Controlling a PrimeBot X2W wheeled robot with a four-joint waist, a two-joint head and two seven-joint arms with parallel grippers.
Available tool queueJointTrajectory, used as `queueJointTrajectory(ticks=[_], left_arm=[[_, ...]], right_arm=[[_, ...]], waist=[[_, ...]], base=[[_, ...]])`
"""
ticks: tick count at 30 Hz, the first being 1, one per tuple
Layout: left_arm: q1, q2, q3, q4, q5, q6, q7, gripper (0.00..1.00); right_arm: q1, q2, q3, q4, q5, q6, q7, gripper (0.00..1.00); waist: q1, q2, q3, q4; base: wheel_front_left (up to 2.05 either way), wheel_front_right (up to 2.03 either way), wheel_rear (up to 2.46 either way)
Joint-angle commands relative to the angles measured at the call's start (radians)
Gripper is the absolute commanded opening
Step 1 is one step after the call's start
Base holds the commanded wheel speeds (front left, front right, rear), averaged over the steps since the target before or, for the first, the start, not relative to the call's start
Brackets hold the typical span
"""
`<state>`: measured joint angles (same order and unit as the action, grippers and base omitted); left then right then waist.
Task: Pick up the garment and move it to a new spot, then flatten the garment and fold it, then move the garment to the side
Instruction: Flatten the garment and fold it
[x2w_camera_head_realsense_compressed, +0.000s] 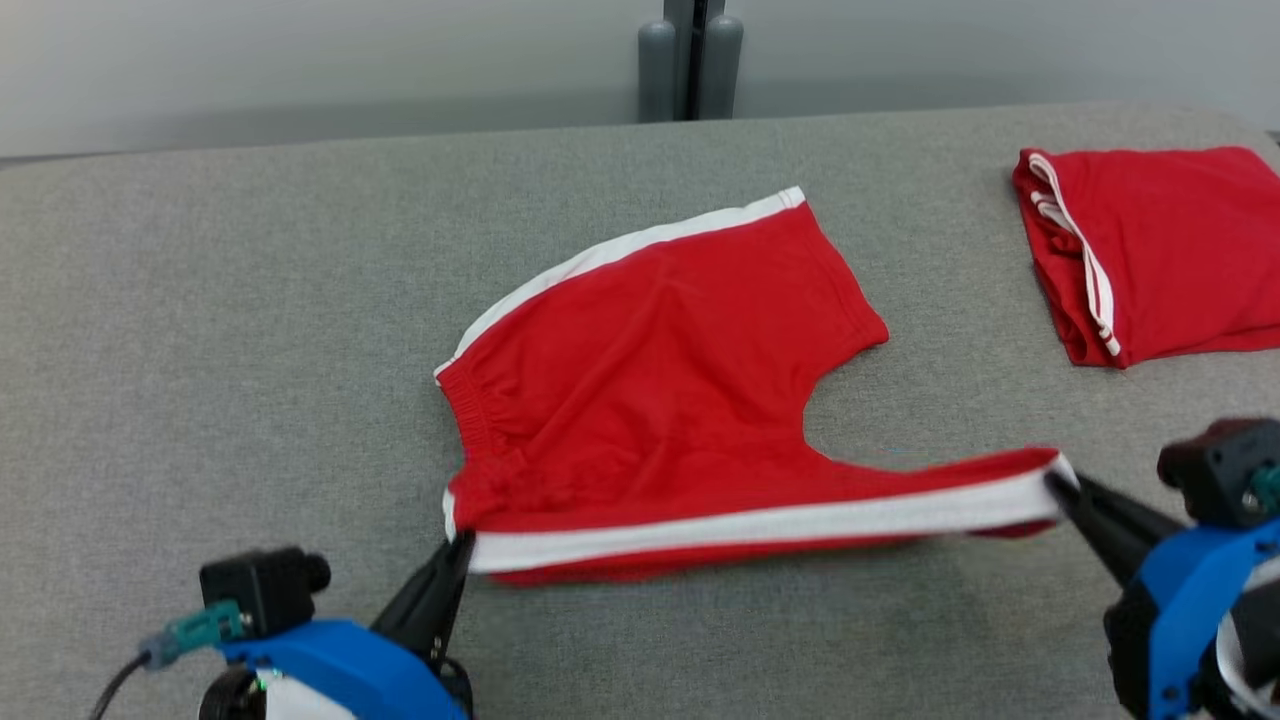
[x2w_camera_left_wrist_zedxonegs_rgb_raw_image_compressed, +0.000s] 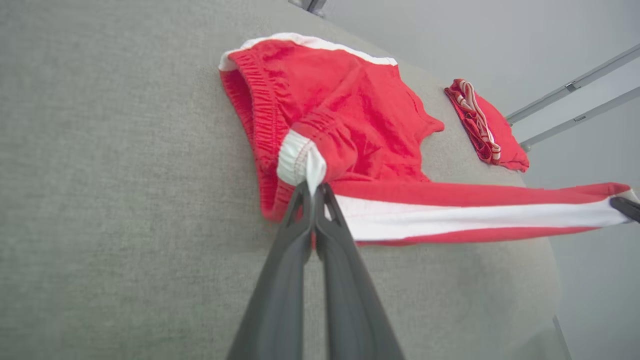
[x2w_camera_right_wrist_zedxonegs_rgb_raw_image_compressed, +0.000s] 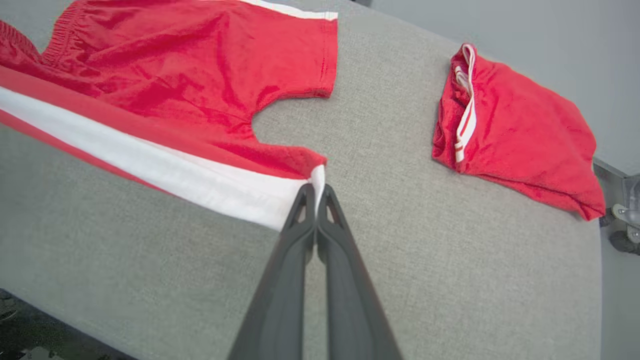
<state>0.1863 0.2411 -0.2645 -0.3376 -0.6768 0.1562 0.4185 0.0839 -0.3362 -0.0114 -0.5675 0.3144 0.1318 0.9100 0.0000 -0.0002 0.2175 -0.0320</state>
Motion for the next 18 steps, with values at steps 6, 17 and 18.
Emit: queueJointTrajectory(ticks=[6, 17, 18], left_arm=[[-0.282, -0.054, 0.017, 0.111, -0.004, 0.002, 0.007, 0.0], [-0.611, -0.127, 0.022, 0.449, 0.07, 0.024, -0.114, 0.0], [-0.63, -0.133, 0.02, 0.471, 0.068, 0.023, -0.124, 0.0]], right_arm=[[-0.352, -0.108, 0.094, 0.226, 0.017, -0.002, -0.116, 0.0], [-0.809, -0.13, 0.285, 0.638, -0.005, -0.002, -0.337, 0.0], [-0.839, -0.124, 0.295, 0.669, -0.007, -0.002, -0.359, 0.0]], waist=[[0.0, 0.0002, 0.091, 0.03], [0.0, 0.0002, 0.23, 0.092], [0.0, 0.0002, 0.241, 0.096]], base=[[0.0, 0.0, 0.0], [0.0, 0.0, 0.0], [0.0, 0.0, 0.0]])
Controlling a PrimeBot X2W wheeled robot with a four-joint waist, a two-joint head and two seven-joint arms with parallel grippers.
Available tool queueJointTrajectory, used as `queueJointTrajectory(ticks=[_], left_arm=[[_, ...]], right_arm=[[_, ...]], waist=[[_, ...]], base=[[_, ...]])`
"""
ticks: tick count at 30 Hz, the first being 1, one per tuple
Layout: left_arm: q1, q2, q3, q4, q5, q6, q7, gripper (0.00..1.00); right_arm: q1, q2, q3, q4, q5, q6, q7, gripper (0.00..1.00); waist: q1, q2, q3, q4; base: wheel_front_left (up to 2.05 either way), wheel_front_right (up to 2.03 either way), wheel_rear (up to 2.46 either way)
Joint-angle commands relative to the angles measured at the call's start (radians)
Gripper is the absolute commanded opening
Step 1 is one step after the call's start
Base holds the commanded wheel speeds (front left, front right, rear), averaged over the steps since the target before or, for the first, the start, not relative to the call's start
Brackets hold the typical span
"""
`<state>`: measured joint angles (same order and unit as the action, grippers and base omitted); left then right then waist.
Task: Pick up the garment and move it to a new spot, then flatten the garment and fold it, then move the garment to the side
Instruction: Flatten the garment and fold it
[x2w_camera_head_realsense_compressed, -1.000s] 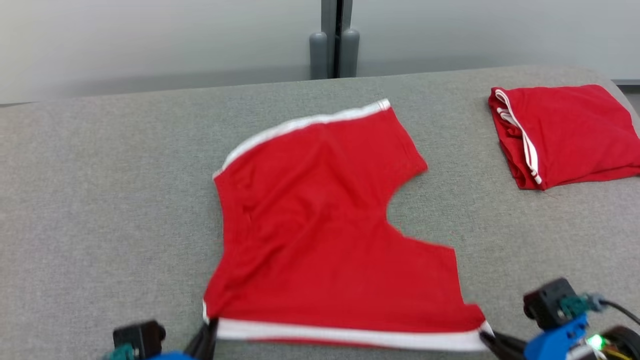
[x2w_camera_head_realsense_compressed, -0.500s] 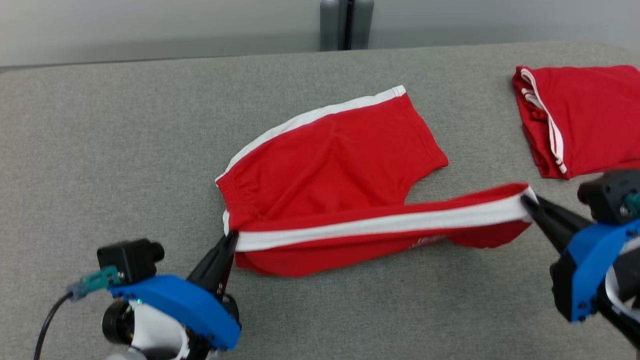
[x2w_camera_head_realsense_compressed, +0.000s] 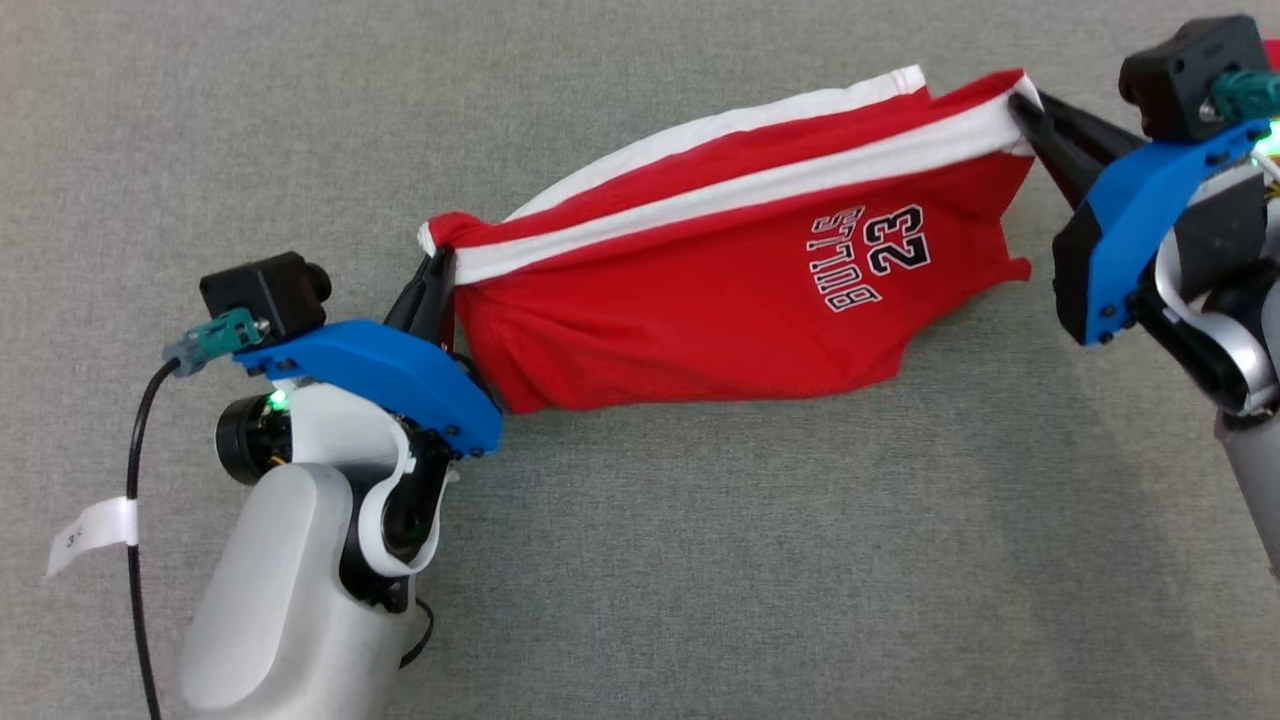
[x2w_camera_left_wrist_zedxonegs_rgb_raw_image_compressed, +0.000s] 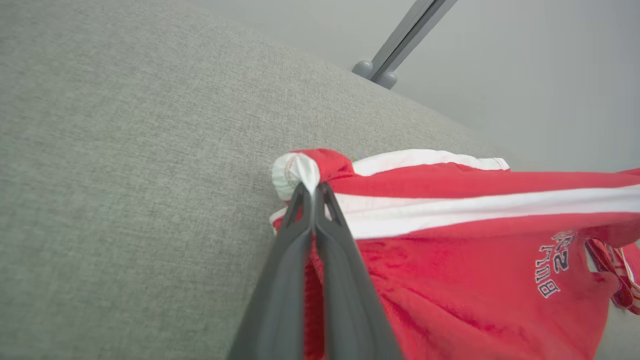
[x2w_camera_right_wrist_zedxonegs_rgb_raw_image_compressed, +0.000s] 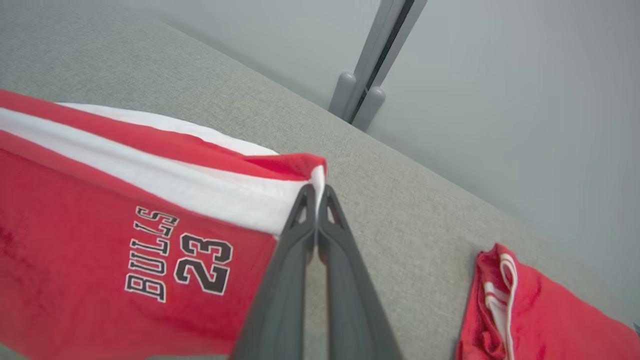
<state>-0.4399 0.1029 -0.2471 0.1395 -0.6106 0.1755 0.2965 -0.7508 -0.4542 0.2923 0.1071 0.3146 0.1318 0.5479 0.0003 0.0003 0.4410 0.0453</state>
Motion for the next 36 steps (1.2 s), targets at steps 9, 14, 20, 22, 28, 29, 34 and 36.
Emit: queueJointTrajectory(ticks=[9, 14, 20, 22, 28, 29, 34, 36], left_arm=[[-0.134, -0.03, -0.02, 0.132, -0.006, -0.014, -0.089, 0.43], [-0.133, -0.041, -0.042, 0.154, -0.027, -0.034, -0.131, 1.0], [-0.055, -0.03, -0.058, 0.128, -0.031, -0.075, -0.197, 1.0], [-0.023, -0.016, -0.065, 0.107, -0.022, -0.092, -0.225, 1.0], [0.081, 0.036, -0.065, 0.064, 0.035, -0.122, -0.37, 1.0], [0.091, 0.047, -0.066, 0.064, 0.054, -0.124, -0.407, 1.0], [0.112, 0.086, -0.075, 0.1, 0.161, -0.138, -0.545, 1.0], [0.114, 0.095, -0.072, 0.107, 0.207, -0.149, -0.558, 1.0]], right_arm=[[-0.152, 0.042, 0.04, 0.235, -0.024, -0.002, -0.107, 1.0], [-0.169, 0.065, 0.046, 0.297, -0.008, -0.001, -0.148, 1.0], [-0.109, 0.06, 0.016, 0.32, 0.026, -0.001, -0.153, 1.0], [-0.082, 0.062, 0.0, 0.319, 0.04, -0.001, -0.138, 1.0], [0.013, 0.108, -0.103, 0.332, 0.058, -0.001, -0.102, 1.0], [0.024, 0.122, -0.134, 0.339, 0.051, -0.001, -0.106, 1.0], [0.056, 0.212, -0.278, 0.372, -0.012, -0.001, -0.12, 1.0], [0.057, 0.256, -0.332, 0.384, -0.047, -0.001, -0.131, 1.0]], waist=[[-0.0003, -0.0003, 0.074, 0.048], [-0.0003, -0.0003, 0.066, 0.053], [-0.0003, -0.0003, 0.013, 0.055], [-0.0003, -0.0003, -0.01, 0.056], [-0.0003, -0.0003, -0.066, 0.066], [-0.0003, -0.0003, -0.072, 0.069], [-0.0003, -0.0003, -0.087, 0.085], [-0.0003, -0.0003, -0.087, 0.09]], base=[[0.0, 0.0, 0.0], [0.0, 0.0, 0.0], [0.0, 0.0, 0.0], [0.0, 0.0, 0.0], [0.0, 0.0, 0.0], [0.0, 0.0, 0.0], [0.0, 0.0, 0.0], [0.0, 0.0, 0.0]])
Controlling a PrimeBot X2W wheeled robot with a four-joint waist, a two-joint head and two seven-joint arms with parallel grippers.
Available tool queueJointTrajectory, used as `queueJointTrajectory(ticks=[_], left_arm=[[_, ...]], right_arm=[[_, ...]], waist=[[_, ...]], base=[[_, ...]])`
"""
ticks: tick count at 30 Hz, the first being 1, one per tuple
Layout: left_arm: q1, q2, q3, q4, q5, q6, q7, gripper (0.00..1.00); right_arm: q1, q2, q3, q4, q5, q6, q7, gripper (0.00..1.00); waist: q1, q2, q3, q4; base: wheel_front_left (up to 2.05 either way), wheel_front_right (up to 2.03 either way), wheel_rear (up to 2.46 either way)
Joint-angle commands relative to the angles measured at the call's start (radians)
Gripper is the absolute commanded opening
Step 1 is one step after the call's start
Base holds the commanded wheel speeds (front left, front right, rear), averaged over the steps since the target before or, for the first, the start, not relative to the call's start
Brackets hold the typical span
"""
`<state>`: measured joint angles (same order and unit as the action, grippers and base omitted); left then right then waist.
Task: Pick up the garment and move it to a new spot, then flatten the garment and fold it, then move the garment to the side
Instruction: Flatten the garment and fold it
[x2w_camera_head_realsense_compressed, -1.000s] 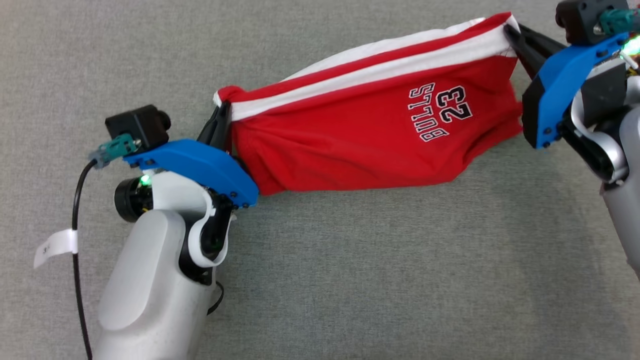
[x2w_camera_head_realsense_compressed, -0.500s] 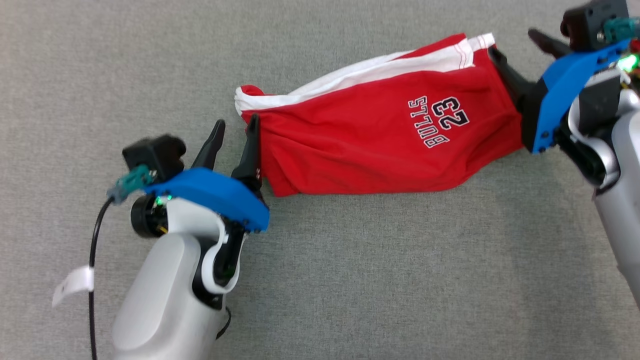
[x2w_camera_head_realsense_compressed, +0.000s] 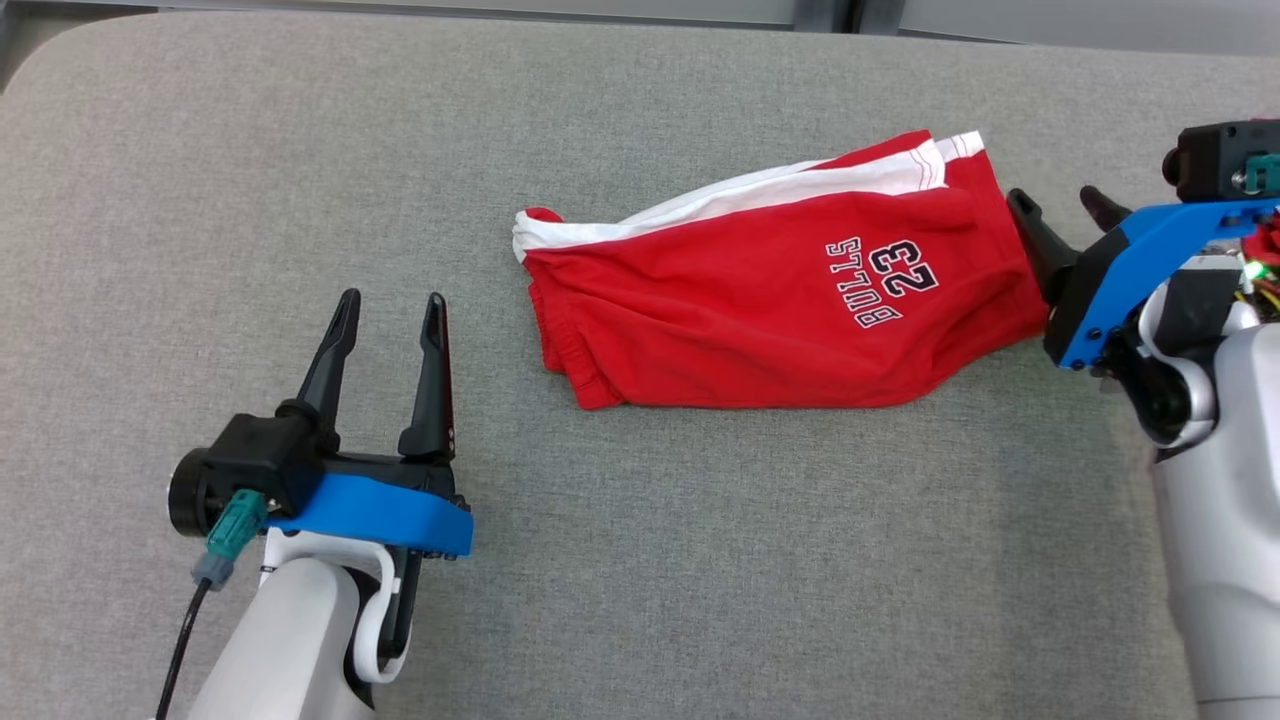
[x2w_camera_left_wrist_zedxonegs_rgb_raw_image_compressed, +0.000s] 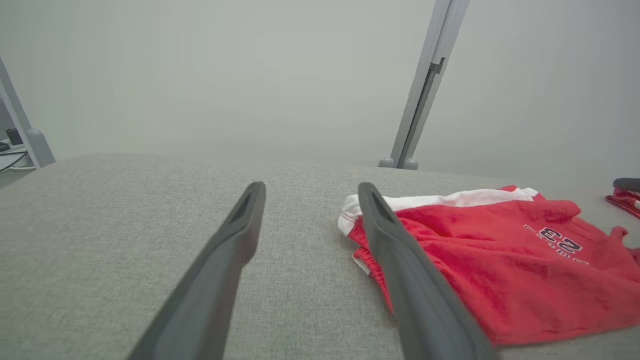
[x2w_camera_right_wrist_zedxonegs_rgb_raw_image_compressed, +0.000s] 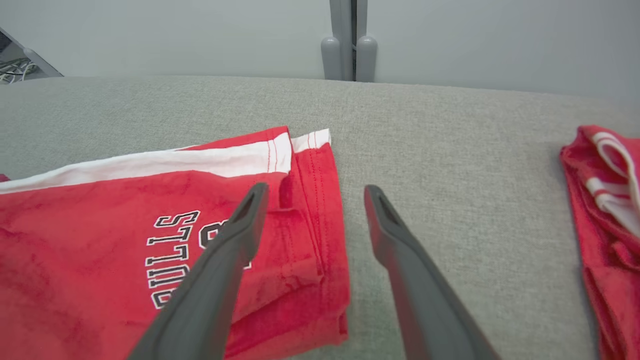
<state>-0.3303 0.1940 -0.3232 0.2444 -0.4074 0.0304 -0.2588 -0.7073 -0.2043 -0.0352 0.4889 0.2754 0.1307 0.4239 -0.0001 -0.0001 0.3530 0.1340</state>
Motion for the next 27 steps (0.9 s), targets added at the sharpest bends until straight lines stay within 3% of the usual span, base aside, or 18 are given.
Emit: queueJointTrajectory(ticks=[1, 6, 15, 24, 25, 26, 27], left_arm=[[0.004, 0.001, 0.015, -0.01, 0.024, -0.009, -0.006, 1.0], [0.051, -0.034, 0.086, -0.074, 0.101, -0.061, -0.006, 1.0], [0.101, -0.084, 0.177, -0.098, 0.159, -0.12, -0.007, 1.0], [0.144, -0.119, 0.239, -0.133, 0.187, -0.15, -0.007, 1.0], [0.147, -0.121, 0.242, -0.135, 0.188, -0.152, -0.007, 1.0], [0.15, -0.123, 0.245, -0.136, 0.188, -0.154, -0.007, 1.0], [0.152, -0.125, 0.247, -0.137, 0.189, -0.154, -0.007, 1.0]], right_arm=[[0.011, 0.023, -0.029, 0.009, -0.032, 0.0, -0.011, 1.0], [-0.028, 0.106, -0.155, 0.055, -0.145, 0.0, -0.024, 1.0], [-0.075, 0.152, -0.296, 0.163, -0.271, 0.0, -0.078, 1.0], [-0.084, 0.155, -0.286, 0.342, -0.286, 0.0, -0.146, 1.0], [-0.08, 0.157, -0.286, 0.356, -0.298, 0.0, -0.151, 0.9], [-0.076, 0.157, -0.287, 0.369, -0.315, 0.0, -0.155, 0.34], [-0.072, 0.158, -0.29, 0.377, -0.342, 0.0, -0.158, 0.0]], waist=[[0.0001, 0.0001, 0.002, 0.003], [0.0001, 0.0001, 0.022, 0.013], [0.0001, 0.0001, 0.038, 0.052], [0.0001, 0.0001, 0.032, 0.085], [0.0001, 0.0001, 0.031, 0.088], [0.0001, 0.0001, 0.031, 0.09], [0.0001, 0.0001, 0.031, 0.092]], base=[[0.0, 0.0, 0.0], [0.0, 0.0, 0.0], [0.0, 0.0, 0.0], [0.0, 0.0, 0.0], [0.0, 0.0, 0.0], [0.0, 0.0, 0.0], [0.0, 0.0, 0.0]])
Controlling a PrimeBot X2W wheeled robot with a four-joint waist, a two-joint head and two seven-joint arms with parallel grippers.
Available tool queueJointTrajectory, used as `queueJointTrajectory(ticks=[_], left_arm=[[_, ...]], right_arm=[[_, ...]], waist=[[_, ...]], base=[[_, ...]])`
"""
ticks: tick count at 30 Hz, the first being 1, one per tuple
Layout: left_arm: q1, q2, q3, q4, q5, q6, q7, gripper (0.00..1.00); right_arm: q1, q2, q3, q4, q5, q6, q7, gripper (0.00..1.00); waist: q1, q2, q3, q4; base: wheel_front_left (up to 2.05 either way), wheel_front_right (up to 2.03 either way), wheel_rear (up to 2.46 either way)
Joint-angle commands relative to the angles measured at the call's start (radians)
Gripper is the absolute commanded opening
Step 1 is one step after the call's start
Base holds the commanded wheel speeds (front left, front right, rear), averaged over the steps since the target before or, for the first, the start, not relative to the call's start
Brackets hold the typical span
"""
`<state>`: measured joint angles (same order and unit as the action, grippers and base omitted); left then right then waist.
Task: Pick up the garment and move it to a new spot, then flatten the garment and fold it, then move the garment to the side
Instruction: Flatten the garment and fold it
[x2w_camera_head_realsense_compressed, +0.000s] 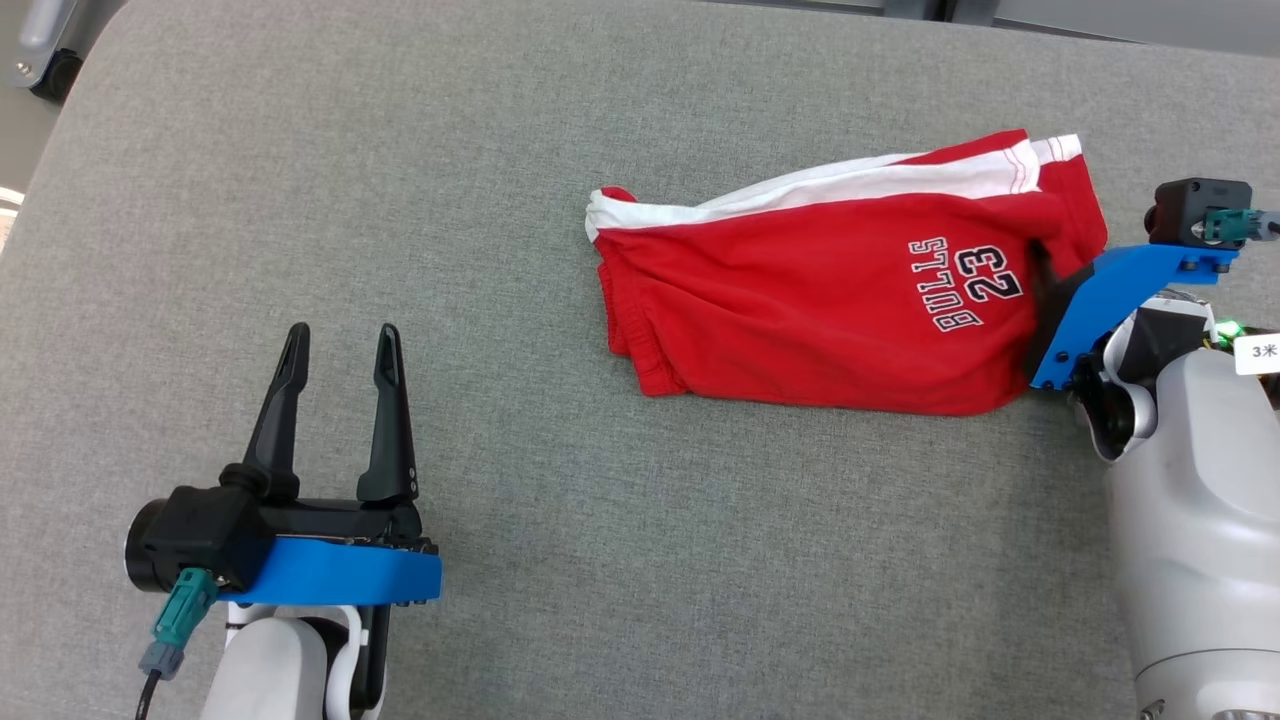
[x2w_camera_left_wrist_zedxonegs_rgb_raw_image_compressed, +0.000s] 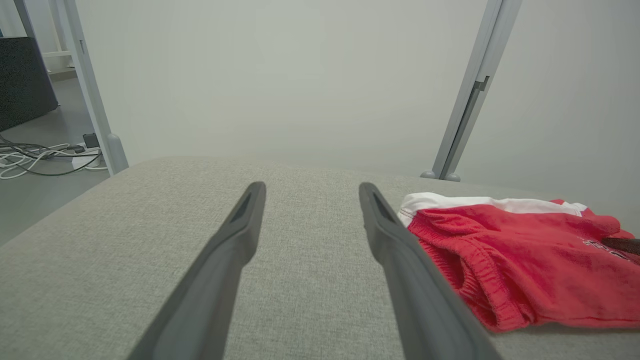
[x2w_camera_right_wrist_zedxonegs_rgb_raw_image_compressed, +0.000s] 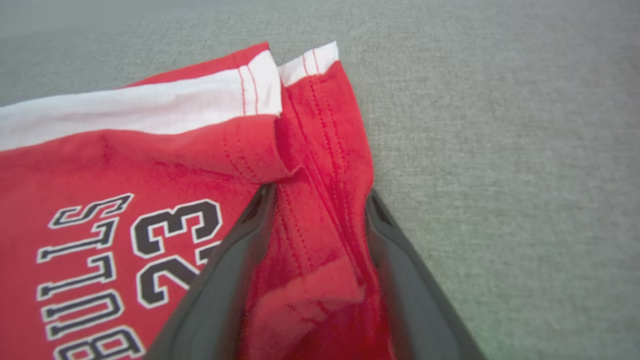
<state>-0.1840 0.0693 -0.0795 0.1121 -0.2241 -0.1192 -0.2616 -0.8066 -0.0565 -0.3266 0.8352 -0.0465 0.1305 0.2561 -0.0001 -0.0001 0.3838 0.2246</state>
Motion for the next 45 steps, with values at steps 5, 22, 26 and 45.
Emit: queueJointTrajectory(ticks=[5, 22, 26, 45], left_arm=[[0.011, -0.008, 0.008, 0.001, 0.006, -0.008, -0.004, 1.0], [0.049, -0.016, -0.002, 0.009, 0.014, -0.013, -0.004, 1.0], [0.05, -0.012, -0.015, 0.015, 0.009, -0.013, -0.004, 1.0], [0.029, -0.016, -0.079, 0.028, -0.029, -0.013, -0.004, 1.0]], right_arm=[[0.026, 0.006, -0.036, 0.017, -0.099, 0.0, -0.028, 0.0], [0.136, 0.005, -0.162, -0.316, -0.123, 0.0, -0.055, 0.0], [0.146, 0.004, -0.03, -0.372, -0.028, 0.0, -0.012, 0.0], [0.055, 0.004, 0.406, -0.148, 0.278, 0.0, -0.037, 0.0]], waist=[[0.0001, 0.0001, -0.002, 0.001], [0.0001, 0.0001, -0.088, -0.032], [0.0001, 0.0001, -0.1, -0.027], [0.0001, 0.0001, -0.077, 0.097]], base=[[0.0, 0.0, 0.0], [0.0, 0.0, 0.0], [0.0, 0.0, 0.0], [0.0, 0.0, 0.0]])
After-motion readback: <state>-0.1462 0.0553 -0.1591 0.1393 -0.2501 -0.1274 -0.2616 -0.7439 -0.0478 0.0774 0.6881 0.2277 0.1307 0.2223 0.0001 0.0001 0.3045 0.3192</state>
